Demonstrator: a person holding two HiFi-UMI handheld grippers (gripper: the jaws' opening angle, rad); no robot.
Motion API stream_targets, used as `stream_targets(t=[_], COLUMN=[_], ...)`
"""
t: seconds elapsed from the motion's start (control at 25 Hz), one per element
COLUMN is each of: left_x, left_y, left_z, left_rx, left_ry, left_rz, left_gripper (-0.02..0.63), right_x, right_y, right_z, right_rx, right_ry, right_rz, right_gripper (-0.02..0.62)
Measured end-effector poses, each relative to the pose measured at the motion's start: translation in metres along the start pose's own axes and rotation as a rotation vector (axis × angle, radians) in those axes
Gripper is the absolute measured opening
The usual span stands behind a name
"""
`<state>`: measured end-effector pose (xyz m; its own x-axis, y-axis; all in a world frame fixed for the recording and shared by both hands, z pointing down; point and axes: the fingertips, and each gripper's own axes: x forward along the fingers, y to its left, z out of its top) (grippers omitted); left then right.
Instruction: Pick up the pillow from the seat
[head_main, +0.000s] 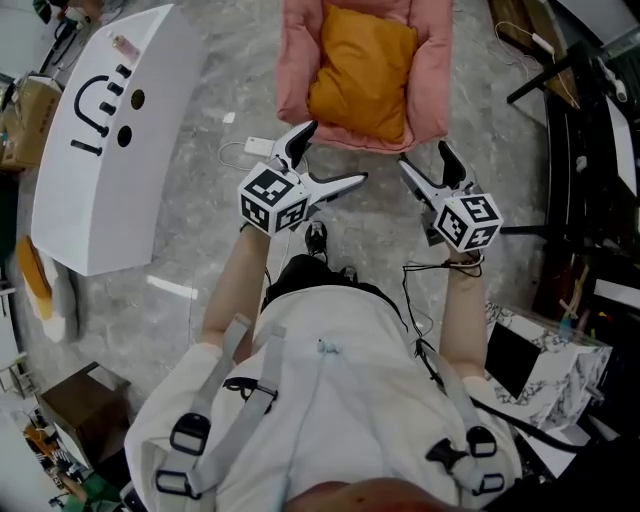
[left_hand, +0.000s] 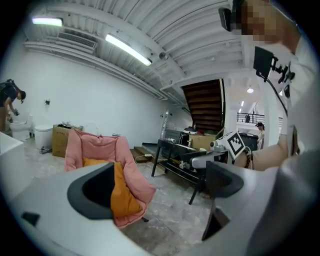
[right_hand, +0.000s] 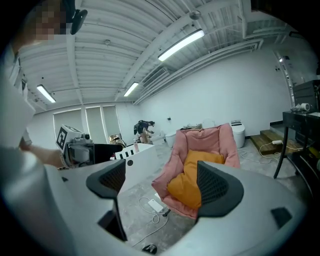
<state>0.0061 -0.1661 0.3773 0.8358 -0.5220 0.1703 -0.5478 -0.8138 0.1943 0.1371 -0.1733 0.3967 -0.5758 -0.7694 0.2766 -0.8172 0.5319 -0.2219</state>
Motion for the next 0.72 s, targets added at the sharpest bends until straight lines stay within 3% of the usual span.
stream_targets(t=[0.24, 0.44, 0.6, 0.72], left_x=[0.018, 0.034, 0.035, 0.036], left_y=[0.055, 0.104, 0.137, 0.16], left_z=[0.011, 0.018, 0.024, 0.025], left_rx=[-0.015, 0.074, 0.045, 0.058], left_ry=[-0.008, 0.032, 0.026, 0.033], left_rz=[-0.011, 0.07, 0.06, 0.065], left_gripper=[0.552, 0.552, 0.552, 0.552], right_x=[0.04, 0.071, 0.092, 0.105], right_y=[-0.018, -0.041, -0.046, -0.051], right_z=[0.009, 0.012, 0.024, 0.027], right_rx=[0.023, -0.083, -0.043, -0.105], right_ry=[0.006, 0.089, 0.066, 0.094], right_rz=[-0.025, -0.097, -0.117, -0.154], right_gripper=[0.425, 0.428, 0.431, 0.434])
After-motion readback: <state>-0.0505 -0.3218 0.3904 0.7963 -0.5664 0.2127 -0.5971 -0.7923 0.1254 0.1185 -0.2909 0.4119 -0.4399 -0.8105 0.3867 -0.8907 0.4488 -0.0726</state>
